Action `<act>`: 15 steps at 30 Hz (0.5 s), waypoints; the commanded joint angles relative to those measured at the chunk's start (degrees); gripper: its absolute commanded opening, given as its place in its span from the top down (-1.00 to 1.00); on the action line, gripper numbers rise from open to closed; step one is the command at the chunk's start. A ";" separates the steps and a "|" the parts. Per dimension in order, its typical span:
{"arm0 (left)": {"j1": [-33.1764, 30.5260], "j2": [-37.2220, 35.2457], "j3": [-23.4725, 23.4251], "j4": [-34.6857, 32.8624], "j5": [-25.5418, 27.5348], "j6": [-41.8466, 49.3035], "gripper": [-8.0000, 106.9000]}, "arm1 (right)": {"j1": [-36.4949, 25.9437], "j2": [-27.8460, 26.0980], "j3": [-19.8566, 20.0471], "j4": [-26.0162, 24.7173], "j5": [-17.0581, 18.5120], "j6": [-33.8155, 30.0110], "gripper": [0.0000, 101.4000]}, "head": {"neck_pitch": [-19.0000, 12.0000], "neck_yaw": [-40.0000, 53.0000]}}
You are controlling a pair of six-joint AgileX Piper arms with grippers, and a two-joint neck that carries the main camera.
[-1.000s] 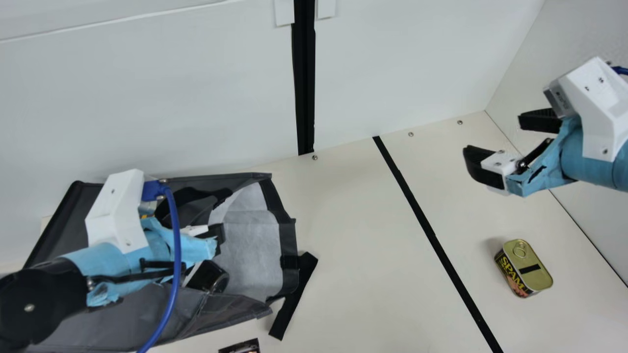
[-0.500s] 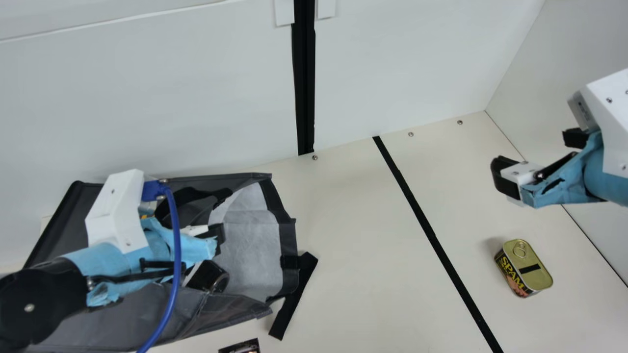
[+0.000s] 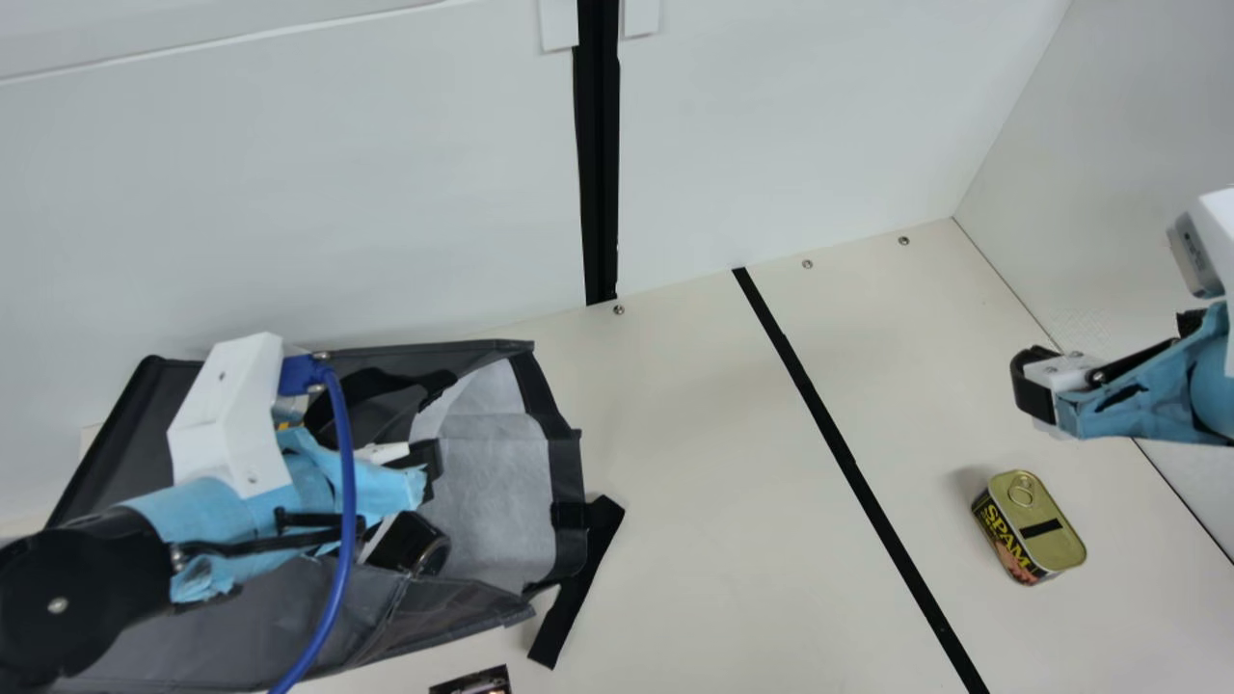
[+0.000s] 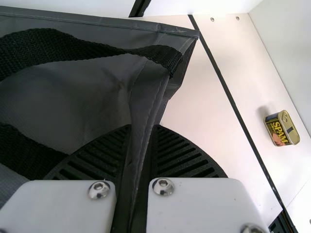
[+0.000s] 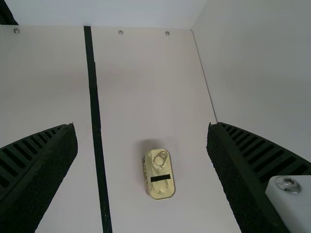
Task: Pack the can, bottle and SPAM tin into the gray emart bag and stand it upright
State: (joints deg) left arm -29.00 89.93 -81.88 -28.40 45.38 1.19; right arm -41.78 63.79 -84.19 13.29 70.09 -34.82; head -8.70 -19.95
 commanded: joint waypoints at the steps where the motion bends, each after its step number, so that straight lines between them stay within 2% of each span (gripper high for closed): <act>1: 0.00 0.00 0.00 0.00 0.00 0.00 1.00 | 0.13 -0.42 0.58 -1.34 -0.19 0.83 -0.87 | -1.30 -0.05; 15: 0.00 0.00 0.00 0.00 0.00 0.00 1.00 | -0.85 -3.30 4.66 -5.86 -0.19 4.36 -0.87 | -1.30 -0.05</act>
State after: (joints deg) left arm -29.00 89.93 -81.88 -28.40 45.38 1.19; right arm -42.53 60.52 -79.65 7.59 69.86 -30.53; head -8.79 -19.95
